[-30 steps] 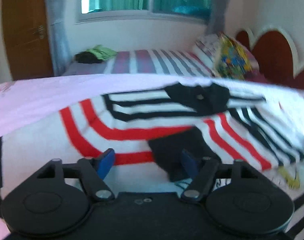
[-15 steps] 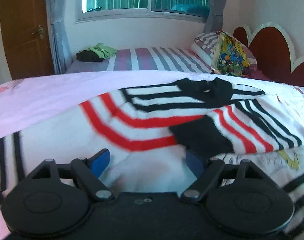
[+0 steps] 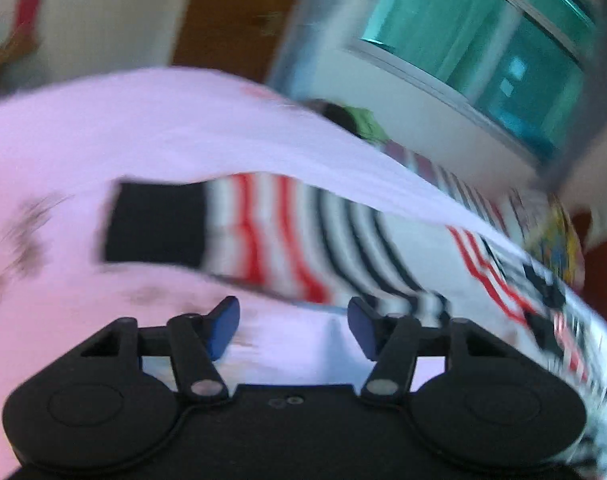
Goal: Fold small clothes
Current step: 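Grasp the other black sleeve cuff with the left gripper and lift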
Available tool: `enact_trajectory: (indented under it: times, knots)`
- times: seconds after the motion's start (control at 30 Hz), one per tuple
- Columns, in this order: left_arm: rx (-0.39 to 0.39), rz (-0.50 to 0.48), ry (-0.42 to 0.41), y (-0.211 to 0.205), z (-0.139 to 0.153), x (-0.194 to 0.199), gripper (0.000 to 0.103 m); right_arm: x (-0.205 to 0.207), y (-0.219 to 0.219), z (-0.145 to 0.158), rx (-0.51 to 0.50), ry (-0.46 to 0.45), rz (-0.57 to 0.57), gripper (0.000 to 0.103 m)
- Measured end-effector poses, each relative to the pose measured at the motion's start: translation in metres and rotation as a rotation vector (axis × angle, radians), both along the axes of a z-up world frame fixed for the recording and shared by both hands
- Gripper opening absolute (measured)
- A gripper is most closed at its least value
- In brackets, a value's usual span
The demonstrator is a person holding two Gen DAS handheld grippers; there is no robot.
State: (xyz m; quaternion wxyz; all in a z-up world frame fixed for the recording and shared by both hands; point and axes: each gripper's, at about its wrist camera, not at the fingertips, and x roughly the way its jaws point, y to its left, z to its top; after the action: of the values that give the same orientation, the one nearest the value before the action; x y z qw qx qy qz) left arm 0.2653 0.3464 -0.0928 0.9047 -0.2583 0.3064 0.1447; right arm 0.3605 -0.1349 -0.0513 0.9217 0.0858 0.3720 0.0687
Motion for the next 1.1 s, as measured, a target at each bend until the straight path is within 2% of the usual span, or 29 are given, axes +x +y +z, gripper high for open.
enact_trajectory:
  times: [0.07,0.13,0.23,0.27,0.33,0.43,0.53,0.67,0.77,0.87,0.93,1.03,1.1]
  knots:
    - [-0.128,0.038,-0.040,0.025,-0.006,-0.007,0.049,0.006,0.018,0.002,0.016,0.001,0.015,0.002]
    - [-0.240,0.080,-0.086,0.045,-0.010,-0.010,0.047,0.011,0.033,0.003,0.031,-0.001,0.033,0.002]
    - [-0.376,0.150,-0.136,0.066,-0.020,-0.008,0.040,0.016,0.057,0.005,0.055,0.004,0.060,0.002]
    - [-0.400,0.170,-0.144,0.070,-0.024,-0.005,0.038,0.017,0.063,0.005,0.056,0.006,0.067,0.002]
    - [-0.387,0.180,-0.126,0.074,-0.026,0.004,0.027,0.018,0.072,0.006,0.051,0.010,0.079,0.002]
    - [-0.330,0.159,-0.114,0.071,-0.022,0.020,0.024,0.021,0.083,0.006,0.033,0.011,0.099,0.002]
    - [-0.326,0.161,-0.115,0.078,-0.026,0.021,0.021,0.026,0.087,0.004,0.021,0.013,0.106,0.002]
    - [-0.331,0.169,-0.112,0.083,-0.026,0.021,0.007,0.029,0.085,0.002,0.016,0.020,0.106,0.002]
    - [-0.348,0.185,-0.136,0.085,-0.025,0.017,0.006,0.030,0.083,0.000,0.019,0.024,0.107,0.002]
    - [-0.411,0.213,-0.181,0.089,-0.025,0.016,0.006,0.032,0.078,-0.002,0.030,0.025,0.101,0.002]
    - [-0.419,0.213,-0.191,0.090,-0.021,0.022,0.006,0.034,0.074,-0.004,0.037,0.026,0.099,0.002]
    - [-0.387,0.199,-0.219,0.090,-0.006,0.033,0.006,0.039,0.068,-0.006,0.040,0.018,0.100,0.002]
    - [-0.316,0.153,-0.233,0.081,0.010,0.044,0.006,0.042,0.062,-0.005,0.048,0.004,0.098,0.002]
